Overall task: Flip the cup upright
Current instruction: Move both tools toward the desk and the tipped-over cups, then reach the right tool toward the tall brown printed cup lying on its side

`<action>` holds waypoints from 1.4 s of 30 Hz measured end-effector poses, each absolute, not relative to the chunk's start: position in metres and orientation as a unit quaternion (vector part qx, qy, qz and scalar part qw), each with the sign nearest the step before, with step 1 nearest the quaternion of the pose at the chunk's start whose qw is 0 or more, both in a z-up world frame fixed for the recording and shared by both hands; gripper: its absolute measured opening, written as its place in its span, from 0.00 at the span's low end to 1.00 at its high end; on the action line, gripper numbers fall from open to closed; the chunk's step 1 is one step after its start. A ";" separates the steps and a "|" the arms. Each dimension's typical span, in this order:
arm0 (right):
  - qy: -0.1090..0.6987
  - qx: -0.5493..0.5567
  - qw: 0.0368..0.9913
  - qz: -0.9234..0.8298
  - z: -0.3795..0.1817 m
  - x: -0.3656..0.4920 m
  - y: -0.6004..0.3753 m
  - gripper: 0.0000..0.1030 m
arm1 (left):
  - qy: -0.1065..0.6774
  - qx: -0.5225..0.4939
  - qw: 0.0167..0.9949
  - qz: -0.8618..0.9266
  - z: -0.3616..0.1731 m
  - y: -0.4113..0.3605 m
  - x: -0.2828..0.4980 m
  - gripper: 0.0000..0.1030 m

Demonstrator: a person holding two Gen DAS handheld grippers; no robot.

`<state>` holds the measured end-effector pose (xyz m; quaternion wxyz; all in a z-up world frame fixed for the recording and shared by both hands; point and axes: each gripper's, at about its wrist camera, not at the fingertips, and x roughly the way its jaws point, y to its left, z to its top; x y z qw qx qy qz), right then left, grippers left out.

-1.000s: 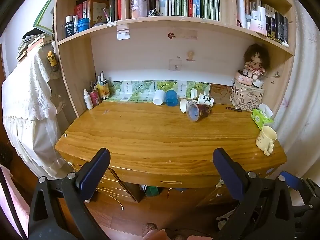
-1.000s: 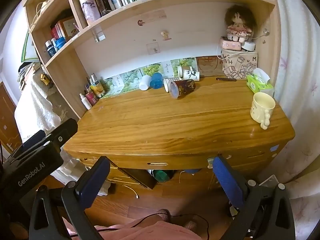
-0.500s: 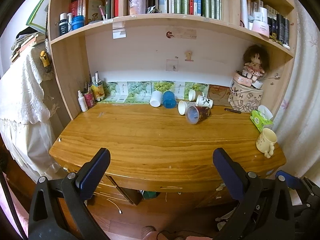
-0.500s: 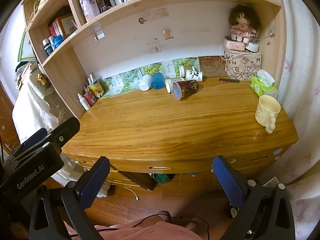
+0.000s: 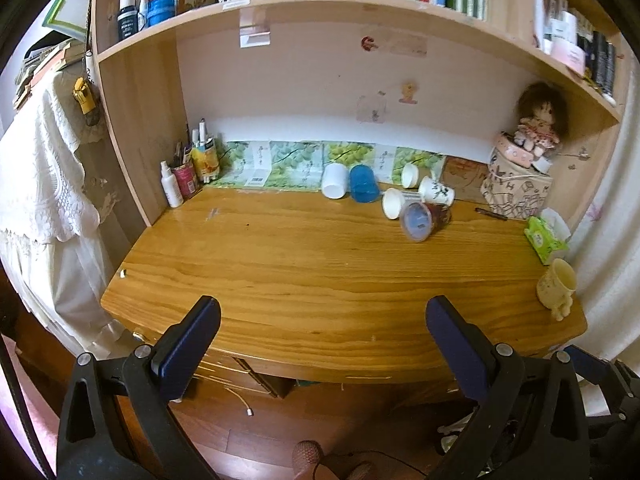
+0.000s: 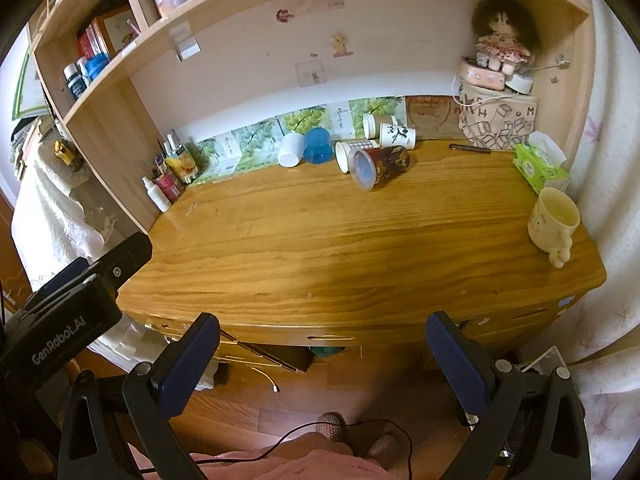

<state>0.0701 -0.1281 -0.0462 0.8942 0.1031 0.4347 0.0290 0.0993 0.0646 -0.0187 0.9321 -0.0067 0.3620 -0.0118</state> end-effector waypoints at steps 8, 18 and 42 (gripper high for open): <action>0.455 0.097 0.885 0.018 -0.048 0.091 -0.101 1.00 | 0.395 0.014 0.918 -0.025 -0.030 0.083 0.128 0.99; 0.473 0.096 0.876 -0.021 -0.058 0.107 -0.072 1.00 | 0.421 0.016 0.904 -0.067 -0.045 0.109 0.155 0.99; 0.433 0.013 0.901 -0.034 -0.043 0.134 -0.047 1.00 | 0.446 -0.024 0.890 -0.089 -0.050 0.140 0.193 0.99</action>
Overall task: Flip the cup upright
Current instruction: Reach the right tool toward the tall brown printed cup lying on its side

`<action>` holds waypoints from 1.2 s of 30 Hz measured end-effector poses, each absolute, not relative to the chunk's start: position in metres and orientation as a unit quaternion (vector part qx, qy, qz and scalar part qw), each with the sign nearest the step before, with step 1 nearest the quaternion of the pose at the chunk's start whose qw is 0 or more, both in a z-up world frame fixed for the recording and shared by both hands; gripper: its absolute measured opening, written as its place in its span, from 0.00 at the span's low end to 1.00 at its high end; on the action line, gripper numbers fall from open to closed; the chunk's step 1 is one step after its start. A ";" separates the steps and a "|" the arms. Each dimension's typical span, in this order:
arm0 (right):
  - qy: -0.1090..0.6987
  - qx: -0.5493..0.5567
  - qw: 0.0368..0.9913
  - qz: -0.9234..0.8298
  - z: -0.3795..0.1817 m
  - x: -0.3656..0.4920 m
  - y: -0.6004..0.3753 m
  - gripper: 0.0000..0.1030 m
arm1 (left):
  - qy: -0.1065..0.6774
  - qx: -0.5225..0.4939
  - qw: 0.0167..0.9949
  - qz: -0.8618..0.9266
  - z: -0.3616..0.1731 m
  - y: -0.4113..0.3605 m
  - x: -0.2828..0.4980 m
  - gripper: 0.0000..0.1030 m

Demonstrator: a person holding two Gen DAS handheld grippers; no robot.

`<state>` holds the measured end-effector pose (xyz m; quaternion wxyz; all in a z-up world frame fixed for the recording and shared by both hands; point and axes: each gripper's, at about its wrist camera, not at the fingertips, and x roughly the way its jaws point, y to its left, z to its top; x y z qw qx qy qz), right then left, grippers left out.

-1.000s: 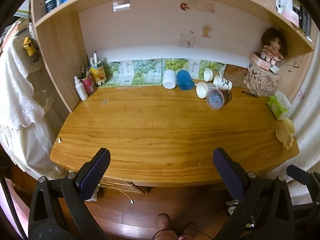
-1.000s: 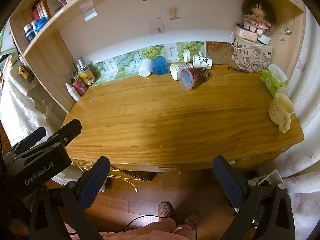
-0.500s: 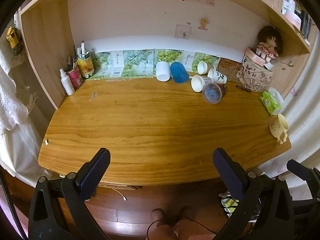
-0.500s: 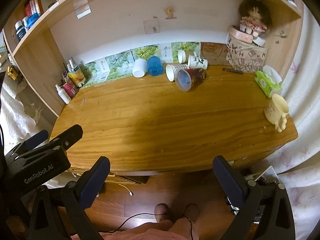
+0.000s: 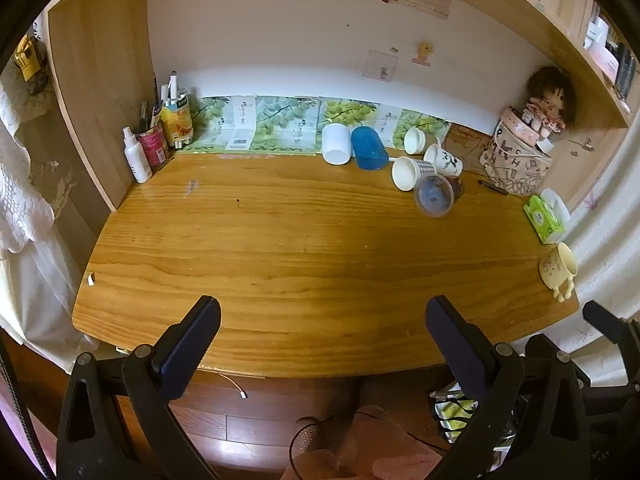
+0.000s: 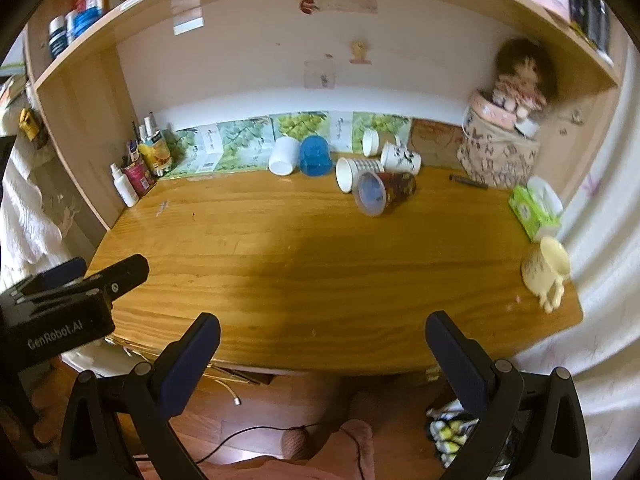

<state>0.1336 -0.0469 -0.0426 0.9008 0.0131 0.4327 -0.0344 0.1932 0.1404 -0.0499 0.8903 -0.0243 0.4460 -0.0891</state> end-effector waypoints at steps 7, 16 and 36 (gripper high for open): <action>0.411 -0.064 0.910 -0.008 -0.045 0.146 -0.046 1.00 | 0.450 -0.017 0.890 -0.078 -0.053 0.131 0.207 0.99; 0.368 -0.160 0.915 0.049 -0.046 0.173 -0.058 1.00 | 0.461 -0.010 0.884 -0.070 -0.056 0.098 0.238 0.99; 0.349 -0.367 0.843 0.178 -0.082 0.266 -0.143 1.00 | 0.504 -0.012 0.863 -0.047 -0.067 -0.013 0.321 0.99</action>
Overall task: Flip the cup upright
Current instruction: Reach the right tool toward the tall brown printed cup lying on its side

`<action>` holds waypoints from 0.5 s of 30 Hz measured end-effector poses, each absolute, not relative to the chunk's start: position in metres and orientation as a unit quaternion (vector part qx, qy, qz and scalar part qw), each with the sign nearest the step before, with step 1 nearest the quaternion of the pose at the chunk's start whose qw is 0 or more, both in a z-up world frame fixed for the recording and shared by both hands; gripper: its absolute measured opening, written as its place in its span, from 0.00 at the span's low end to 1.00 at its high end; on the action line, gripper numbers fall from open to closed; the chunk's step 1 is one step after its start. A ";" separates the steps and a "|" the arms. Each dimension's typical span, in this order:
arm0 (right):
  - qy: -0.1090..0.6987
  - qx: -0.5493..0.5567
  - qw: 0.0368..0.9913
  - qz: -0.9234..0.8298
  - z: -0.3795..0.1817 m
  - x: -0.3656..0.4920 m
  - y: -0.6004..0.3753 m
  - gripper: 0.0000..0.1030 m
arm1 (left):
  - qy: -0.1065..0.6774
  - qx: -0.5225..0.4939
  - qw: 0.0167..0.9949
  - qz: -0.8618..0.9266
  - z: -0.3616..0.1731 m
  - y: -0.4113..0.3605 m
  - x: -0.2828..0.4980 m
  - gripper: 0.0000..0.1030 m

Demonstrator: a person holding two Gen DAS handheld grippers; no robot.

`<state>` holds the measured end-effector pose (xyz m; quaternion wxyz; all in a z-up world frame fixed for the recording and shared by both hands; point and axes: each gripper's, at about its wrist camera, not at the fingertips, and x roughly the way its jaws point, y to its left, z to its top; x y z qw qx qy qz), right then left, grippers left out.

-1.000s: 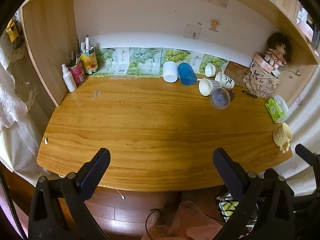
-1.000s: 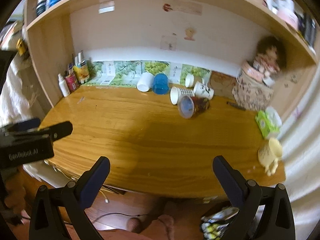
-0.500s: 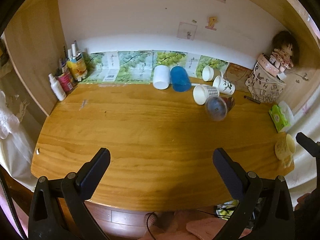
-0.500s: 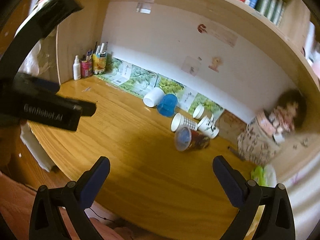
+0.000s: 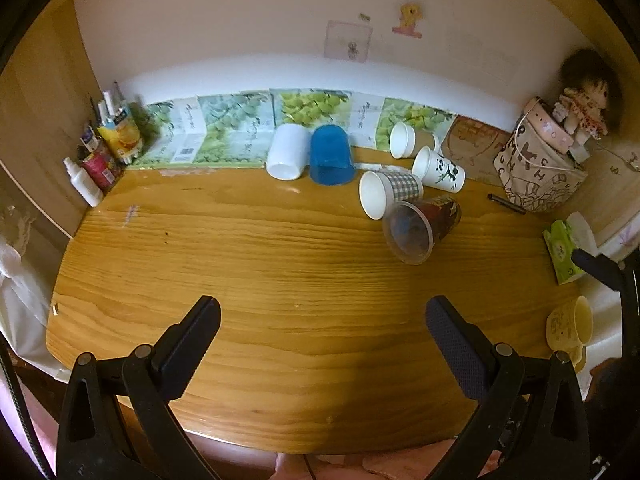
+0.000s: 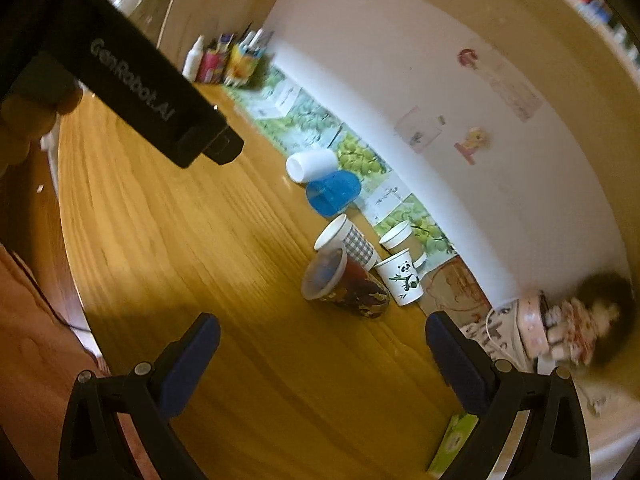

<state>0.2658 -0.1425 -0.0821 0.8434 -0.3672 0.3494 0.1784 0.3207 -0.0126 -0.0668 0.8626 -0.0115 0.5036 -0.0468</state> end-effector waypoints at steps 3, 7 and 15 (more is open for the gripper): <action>0.354 -0.382 0.830 0.199 -0.090 0.284 -0.153 1.00 | 0.516 -0.011 0.856 -0.041 -0.075 -0.024 0.328 0.99; 0.357 -0.405 0.813 0.220 -0.103 0.305 -0.163 1.00 | 0.531 -0.013 0.846 -0.030 -0.085 -0.035 0.338 0.99; 0.358 -0.440 0.781 0.263 -0.129 0.349 -0.181 1.00 | 0.553 -0.023 0.833 0.001 -0.101 -0.048 0.351 0.99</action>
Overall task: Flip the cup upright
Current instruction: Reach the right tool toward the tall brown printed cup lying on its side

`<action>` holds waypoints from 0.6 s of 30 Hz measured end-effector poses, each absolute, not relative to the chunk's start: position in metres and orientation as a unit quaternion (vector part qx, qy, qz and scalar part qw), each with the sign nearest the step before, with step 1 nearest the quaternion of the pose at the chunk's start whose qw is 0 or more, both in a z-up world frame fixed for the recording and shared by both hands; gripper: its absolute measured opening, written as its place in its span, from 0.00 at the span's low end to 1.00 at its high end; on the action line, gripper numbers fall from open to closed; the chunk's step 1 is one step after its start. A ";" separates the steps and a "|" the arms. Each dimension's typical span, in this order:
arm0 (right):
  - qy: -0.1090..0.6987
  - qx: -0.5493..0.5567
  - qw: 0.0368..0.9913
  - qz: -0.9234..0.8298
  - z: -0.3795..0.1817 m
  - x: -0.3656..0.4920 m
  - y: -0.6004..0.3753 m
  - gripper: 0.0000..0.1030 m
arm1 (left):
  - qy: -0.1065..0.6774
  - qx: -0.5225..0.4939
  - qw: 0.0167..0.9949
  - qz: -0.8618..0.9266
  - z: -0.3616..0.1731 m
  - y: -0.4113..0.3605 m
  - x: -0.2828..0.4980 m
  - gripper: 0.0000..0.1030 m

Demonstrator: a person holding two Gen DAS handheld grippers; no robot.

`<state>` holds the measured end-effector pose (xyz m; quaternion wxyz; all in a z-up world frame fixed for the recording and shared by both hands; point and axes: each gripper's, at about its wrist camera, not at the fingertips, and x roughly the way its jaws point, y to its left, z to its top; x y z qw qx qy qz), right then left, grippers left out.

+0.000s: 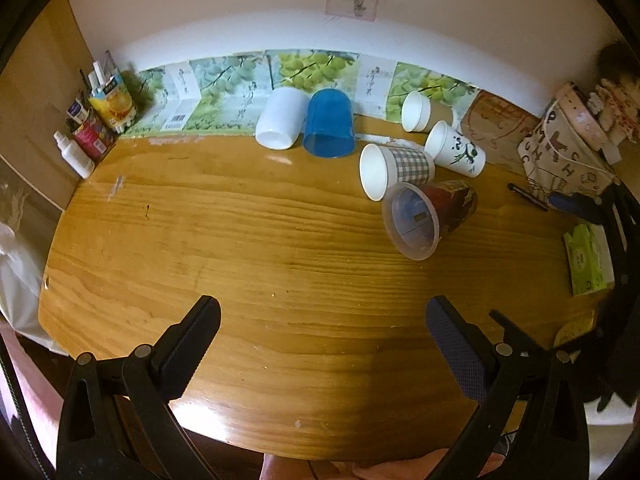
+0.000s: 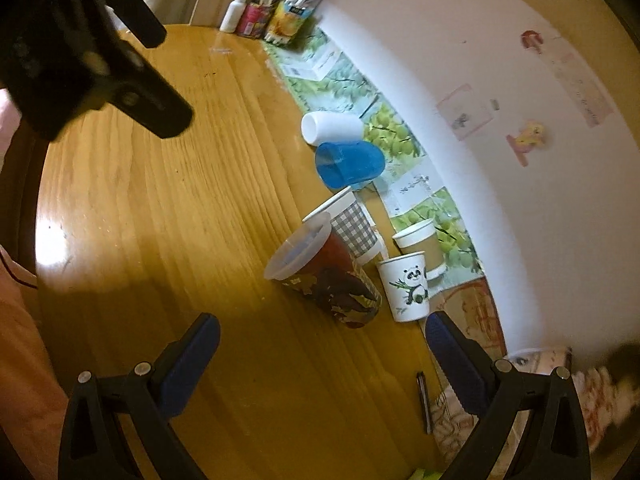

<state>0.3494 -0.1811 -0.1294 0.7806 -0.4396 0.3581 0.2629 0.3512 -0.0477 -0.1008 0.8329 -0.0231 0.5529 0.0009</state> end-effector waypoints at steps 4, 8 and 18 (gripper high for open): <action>0.365 -0.438 0.769 0.290 -0.145 0.368 -0.189 1.00 | 0.558 -0.026 0.829 0.017 -0.106 -0.052 0.355 0.99; 0.372 -0.440 0.759 0.305 -0.164 0.386 -0.197 1.00 | 0.563 -0.032 0.825 0.029 -0.110 -0.055 0.359 0.99; 0.384 -0.430 0.744 0.336 -0.198 0.425 -0.205 1.00 | 0.575 -0.048 0.815 0.055 -0.119 -0.061 0.370 0.99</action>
